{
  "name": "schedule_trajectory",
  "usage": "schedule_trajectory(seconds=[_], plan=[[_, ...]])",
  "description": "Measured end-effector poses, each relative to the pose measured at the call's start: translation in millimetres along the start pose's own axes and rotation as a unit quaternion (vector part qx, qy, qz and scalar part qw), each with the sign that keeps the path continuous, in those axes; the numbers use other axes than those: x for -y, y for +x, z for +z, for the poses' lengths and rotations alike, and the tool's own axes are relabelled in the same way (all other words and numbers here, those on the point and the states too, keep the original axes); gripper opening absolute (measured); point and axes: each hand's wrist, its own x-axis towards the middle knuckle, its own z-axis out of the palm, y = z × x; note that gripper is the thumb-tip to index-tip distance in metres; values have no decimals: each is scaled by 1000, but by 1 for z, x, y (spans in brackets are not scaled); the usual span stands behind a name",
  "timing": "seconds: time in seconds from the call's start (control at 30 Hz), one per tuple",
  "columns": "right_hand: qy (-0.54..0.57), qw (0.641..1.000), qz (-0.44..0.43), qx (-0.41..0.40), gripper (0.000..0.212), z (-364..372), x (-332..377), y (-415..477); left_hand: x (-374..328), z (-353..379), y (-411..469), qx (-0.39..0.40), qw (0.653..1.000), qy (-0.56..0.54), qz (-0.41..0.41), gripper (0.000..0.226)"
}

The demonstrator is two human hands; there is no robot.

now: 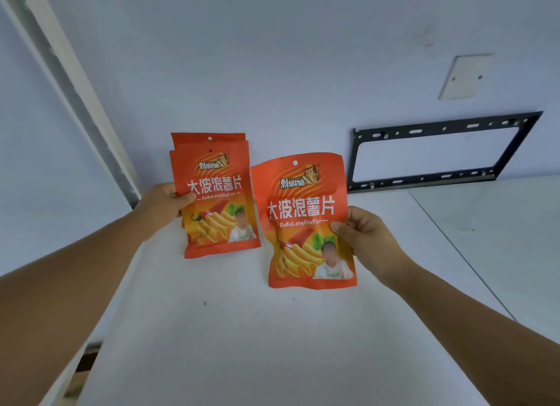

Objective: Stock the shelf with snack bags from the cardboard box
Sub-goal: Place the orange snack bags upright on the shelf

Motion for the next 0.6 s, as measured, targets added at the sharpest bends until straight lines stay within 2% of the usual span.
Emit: schedule_trajectory(seconds=[0.17, 0.4, 0.6], plan=[[3, 1000, 19, -6, 18, 21, -4, 6, 4, -7, 15, 5, 999, 37, 5, 53], [28, 999, 32, 16, 18, 72, -14, 23, 5, -20, 7, -4, 999, 33, -24, 30], [23, 998, 24, 46, 19, 110, -20, 48, 8, -38, 1, -98, 994, 52, -10, 30]])
